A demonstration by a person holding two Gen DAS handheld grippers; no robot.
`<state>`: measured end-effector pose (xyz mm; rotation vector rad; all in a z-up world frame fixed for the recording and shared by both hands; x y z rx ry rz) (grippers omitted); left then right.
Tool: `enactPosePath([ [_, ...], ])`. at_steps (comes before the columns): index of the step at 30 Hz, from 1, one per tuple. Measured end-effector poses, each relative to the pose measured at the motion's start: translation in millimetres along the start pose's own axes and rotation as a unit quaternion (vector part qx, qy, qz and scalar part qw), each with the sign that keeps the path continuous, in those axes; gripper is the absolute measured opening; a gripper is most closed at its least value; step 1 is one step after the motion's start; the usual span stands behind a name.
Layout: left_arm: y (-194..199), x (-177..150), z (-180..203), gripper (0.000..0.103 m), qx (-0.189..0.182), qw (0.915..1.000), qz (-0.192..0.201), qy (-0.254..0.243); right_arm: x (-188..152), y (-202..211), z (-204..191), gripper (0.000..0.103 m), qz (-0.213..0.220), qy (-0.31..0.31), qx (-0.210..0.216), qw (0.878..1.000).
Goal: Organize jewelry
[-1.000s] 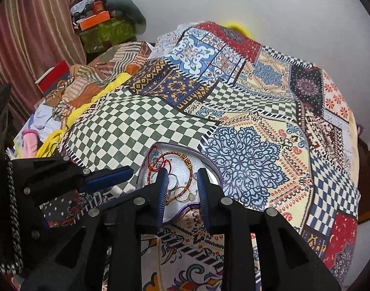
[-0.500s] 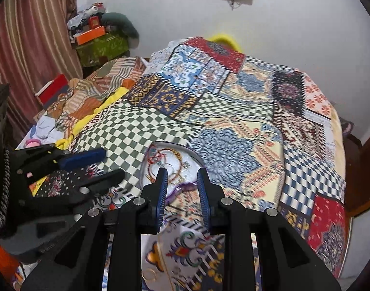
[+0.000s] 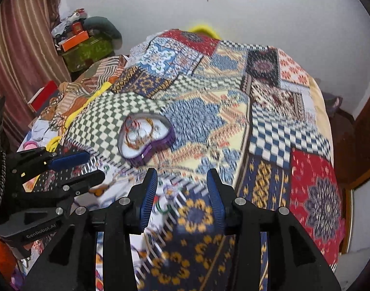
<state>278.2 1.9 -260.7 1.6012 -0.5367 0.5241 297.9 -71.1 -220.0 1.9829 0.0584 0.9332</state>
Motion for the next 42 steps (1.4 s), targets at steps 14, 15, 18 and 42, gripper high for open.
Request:
enactPosePath([
  [14,-9.8,-38.4,46.1,0.037,-0.046,0.9980,-0.040,-0.018,-40.5,11.1,-3.6,0.038,-0.005,0.026,-0.007,1.000],
  [15,-9.5,-38.8,46.0,0.037,-0.047,0.9980,-0.038,-0.018,-42.4,10.8,-3.9,0.039,-0.005,0.024,-0.005,1.000],
  [18,-10.5,-40.4,47.4,0.035,-0.043,0.9983,-0.031,-0.023,-46.1,9.6,-4.0,0.039,-0.005,0.019,0.002,1.000],
  [42,-8.2,-41.9,-2.2,0.017,-0.019,0.9998,-0.001,0.006,-52.7,-43.8,-28.7,0.037,-0.069,0.067,0.024,0.995],
])
Point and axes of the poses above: each gripper's, at about its wrist camera, not at the fingertips, and y roughly against the way its jaws point, z to its right, x to its top, the point moved 10 cm from there along -y, roughly the way its jaws point, and after that the axes turned 15 degrees about x, right-handed, at the moved point
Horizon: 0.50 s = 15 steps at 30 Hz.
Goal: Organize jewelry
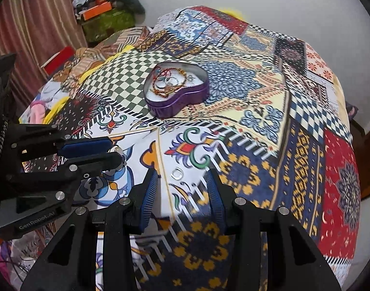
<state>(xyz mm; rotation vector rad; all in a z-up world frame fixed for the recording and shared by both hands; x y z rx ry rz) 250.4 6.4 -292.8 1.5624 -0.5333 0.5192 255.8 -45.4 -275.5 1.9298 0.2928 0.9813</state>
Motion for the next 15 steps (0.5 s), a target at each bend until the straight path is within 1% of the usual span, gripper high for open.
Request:
enactPosePath([
  [3,-0.5,-0.5,-2.1,0.017,0.000,1.0000,0.001,0.005,-1.8,-5.8,-1.9,0.032,-0.008,0.009,-0.006,1.000],
  [5,-0.5,-0.5,-2.1,0.017,-0.002,1.0000,0.002,0.008,-2.4,-5.9,-3.0,0.026,-0.008,0.013,-0.007,1.000],
  [7,-0.7,-0.4,-1.3,0.017,-0.003,0.9999,0.002,0.010,-2.7,-6.5,-2.9,0.016,-0.009,0.014,-0.010,1.000],
  [9,-0.3,-0.1,-0.7,0.017,-0.005,0.9999,0.003,0.011,-2.4,-7.0,-2.8,0.010,-0.009,0.015,-0.012,1.000],
  [15,4.7,2.7,-3.0,0.017,0.000,0.9999,0.009,0.015,-0.1,-4.1,-0.7,0.010,-0.003,0.011,-0.020,1.000],
])
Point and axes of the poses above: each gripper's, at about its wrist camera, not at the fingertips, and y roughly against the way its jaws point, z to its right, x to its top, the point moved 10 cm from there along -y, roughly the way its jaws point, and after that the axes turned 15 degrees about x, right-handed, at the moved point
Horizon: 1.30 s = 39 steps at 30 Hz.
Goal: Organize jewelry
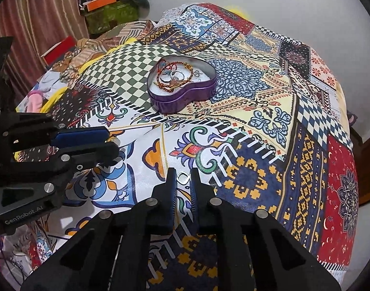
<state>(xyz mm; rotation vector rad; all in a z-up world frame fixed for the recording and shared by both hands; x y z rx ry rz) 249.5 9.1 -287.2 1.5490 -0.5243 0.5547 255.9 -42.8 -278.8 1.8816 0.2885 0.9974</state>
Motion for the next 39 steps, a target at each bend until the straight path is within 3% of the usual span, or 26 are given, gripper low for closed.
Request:
enactPosePath([
  [8,17.0,17.5,-16.3,0.017,0.013,0.9995,0.026,0.012,17.1,21.4,5.8,0.010,0.034,-0.022,-0.008,0.999],
  [26,31.7,79.9,-54.8,0.017,0.041,0.9942,0.087,0.047,76.0,59.0,-1.0,0.010,0.113,0.000,-0.024,0.993],
  [39,-9.8,96.8,-62.2,0.017,0.041,0.9955,0.071,0.047,103.4,32.0,12.3,0.010,0.115,-0.017,-0.001,0.993],
])
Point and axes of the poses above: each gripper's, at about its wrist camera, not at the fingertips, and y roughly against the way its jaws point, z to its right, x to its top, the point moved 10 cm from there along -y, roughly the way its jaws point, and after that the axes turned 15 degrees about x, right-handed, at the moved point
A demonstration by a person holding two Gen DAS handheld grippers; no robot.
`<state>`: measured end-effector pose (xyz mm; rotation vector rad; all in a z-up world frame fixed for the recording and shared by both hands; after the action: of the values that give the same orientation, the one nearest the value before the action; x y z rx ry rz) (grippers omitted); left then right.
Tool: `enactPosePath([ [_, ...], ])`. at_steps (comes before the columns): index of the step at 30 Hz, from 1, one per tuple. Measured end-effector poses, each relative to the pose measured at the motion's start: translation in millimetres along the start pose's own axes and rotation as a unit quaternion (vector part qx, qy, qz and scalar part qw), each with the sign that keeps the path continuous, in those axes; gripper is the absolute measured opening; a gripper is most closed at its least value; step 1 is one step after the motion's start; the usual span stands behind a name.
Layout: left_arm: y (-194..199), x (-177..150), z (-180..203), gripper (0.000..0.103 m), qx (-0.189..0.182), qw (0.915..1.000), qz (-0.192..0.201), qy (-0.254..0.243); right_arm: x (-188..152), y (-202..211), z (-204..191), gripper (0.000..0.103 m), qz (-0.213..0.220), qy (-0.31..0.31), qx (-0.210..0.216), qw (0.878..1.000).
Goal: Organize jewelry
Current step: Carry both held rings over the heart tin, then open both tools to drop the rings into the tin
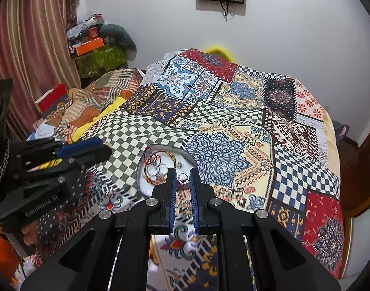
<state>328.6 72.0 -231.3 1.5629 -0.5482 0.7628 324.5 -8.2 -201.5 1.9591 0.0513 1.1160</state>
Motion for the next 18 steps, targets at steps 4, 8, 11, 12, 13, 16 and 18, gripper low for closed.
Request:
enactPosePath([
  [4,-20.6,-4.4,3.4,0.017,-0.003,0.9998,-0.017,-0.003,1.8,-13.9,5.9,0.010,-0.011,-0.015,0.013,1.000],
  [8,-41.6,-6.3,6.8,0.017,-0.017,0.9992,-0.037,-0.001,1.2,-28.7,12.4,0.010,-0.026,-0.030,0.021,0.999],
  [11,-54.6,-7.7,11.1,0.017,-0.019,0.9987,-0.045,-0.010,-0.1,-38.3,15.1,0.010,-0.038,-0.036,0.030,0.998],
  [12,-58.9,-8.2,12.1,0.017,-0.020,0.9985,-0.049,-0.012,-0.8,-41.4,15.6,0.010,-0.043,-0.038,0.033,0.998],
  [13,-62.6,-9.6,13.5,0.017,-0.021,0.9983,-0.053,-0.014,-1.2,-45.0,16.5,0.010,-0.048,-0.040,0.036,0.997],
  [16,-70.3,-13.1,16.1,0.017,-0.022,0.9978,-0.060,-0.018,-2.9,-52.5,18.9,0.010,-0.059,-0.038,0.036,0.997],
  [18,-73.5,-14.3,16.8,0.017,-0.023,0.9977,-0.062,-0.017,-4.5,-56.6,19.0,0.010,-0.065,-0.034,0.033,0.997],
])
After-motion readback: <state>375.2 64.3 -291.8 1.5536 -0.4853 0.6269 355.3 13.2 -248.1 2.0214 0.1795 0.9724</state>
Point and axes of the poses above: each gripper's, at about its wrist camera, not at the fingertips, and y roughly against the way its jaws point, z to its right, x to its top, the point moved 10 cm from there along -y, roughly the way its jaws point, and after that the axes turned 15 degrees about x, right-handed, at the moved point
